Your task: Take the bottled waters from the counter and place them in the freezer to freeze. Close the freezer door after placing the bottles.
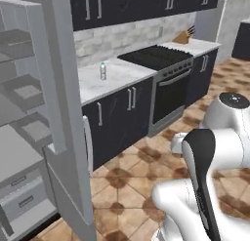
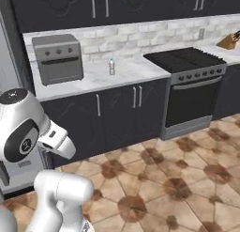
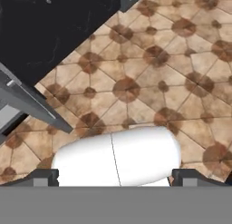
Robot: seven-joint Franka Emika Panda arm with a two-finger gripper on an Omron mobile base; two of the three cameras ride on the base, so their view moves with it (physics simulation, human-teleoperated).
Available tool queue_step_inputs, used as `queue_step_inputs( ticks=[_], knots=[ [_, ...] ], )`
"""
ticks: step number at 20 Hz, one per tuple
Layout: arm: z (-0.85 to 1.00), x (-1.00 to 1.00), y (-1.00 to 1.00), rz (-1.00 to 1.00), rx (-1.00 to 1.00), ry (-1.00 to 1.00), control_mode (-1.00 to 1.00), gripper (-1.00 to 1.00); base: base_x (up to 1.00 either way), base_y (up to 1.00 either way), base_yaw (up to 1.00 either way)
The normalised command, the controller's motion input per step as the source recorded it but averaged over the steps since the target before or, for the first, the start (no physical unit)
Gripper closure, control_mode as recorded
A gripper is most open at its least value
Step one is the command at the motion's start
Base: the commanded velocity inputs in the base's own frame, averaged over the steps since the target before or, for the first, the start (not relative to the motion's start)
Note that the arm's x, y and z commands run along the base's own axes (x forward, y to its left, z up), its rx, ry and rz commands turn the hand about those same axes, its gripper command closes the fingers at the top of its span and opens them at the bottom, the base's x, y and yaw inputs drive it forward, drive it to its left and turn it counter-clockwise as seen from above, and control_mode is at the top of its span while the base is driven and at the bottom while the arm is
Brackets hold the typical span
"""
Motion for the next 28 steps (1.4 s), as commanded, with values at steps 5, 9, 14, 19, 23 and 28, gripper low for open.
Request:
queue_step_inputs(
  ticks=[5,9,14,19,23,28],
  knots=[
    [0.0,0.0,0.0,0.0,0.0,0.0,1.0,-1.0,0.71,-0.99,0.41],
    [0.0,0.0,0.0,0.0,0.0,0.0,1.0,-1.0,0.61,-1.0,0.53],
    [0.0,0.0,0.0,0.0,0.0,0.0,1.0,-1.0,0.54,-1.0,0.47],
    [0.0,0.0,0.0,0.0,0.0,0.0,1.0,-1.0,0.62,-0.73,0.46],
    [0.0,0.0,0.0,0.0,0.0,0.0,1.0,-1.0,0.48,-0.03,0.38],
    [0.0,0.0,0.0,0.0,0.0,0.0,1.0,-1.0,0.85,0.06,0.19]
  ],
)
